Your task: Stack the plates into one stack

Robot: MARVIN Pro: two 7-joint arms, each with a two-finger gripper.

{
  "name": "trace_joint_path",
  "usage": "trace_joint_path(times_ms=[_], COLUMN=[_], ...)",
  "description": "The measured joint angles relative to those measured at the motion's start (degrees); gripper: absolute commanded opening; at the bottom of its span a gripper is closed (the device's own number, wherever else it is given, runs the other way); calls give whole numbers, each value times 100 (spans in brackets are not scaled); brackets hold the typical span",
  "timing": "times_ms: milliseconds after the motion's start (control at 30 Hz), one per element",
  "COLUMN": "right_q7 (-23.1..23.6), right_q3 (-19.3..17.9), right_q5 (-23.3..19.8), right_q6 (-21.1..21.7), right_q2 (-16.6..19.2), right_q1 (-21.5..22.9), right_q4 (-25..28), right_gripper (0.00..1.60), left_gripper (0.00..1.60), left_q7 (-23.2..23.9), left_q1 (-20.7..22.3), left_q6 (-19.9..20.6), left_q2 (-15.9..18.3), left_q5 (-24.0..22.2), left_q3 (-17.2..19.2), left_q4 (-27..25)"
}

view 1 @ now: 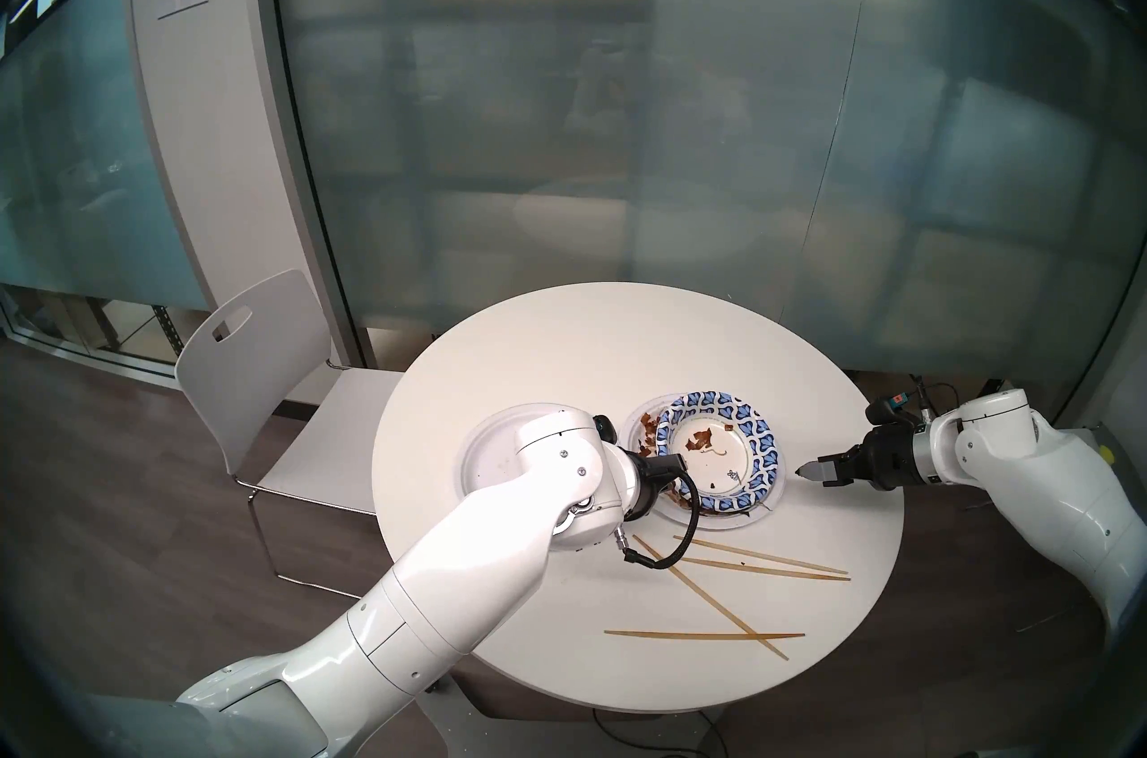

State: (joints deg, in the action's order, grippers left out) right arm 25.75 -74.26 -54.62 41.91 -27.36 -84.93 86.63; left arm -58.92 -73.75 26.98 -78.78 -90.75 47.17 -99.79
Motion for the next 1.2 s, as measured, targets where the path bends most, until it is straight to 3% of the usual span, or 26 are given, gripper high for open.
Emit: trace_joint_path(times_ms=[267, 800, 1200], right_q7=[112, 553, 1029], right_q3=[277, 670, 1047], right_q5=[271, 850, 1219], right_q6=[138, 257, 211], right_q2=[-186, -544, -741], right_q1=[366, 1205, 1736], right_q4=[-269, -971, -1375], right_gripper=[160, 160, 160], left_gripper=[112, 112, 112], left_q7=[-45, -360, -234], left_q1=[-1, -71, -60], left_q6=[-75, -125, -309], left_q2=[-38, -40, -100], left_q5=[15, -278, -151], left_q3=[23, 94, 24], left_q4=[-2, -68, 255])
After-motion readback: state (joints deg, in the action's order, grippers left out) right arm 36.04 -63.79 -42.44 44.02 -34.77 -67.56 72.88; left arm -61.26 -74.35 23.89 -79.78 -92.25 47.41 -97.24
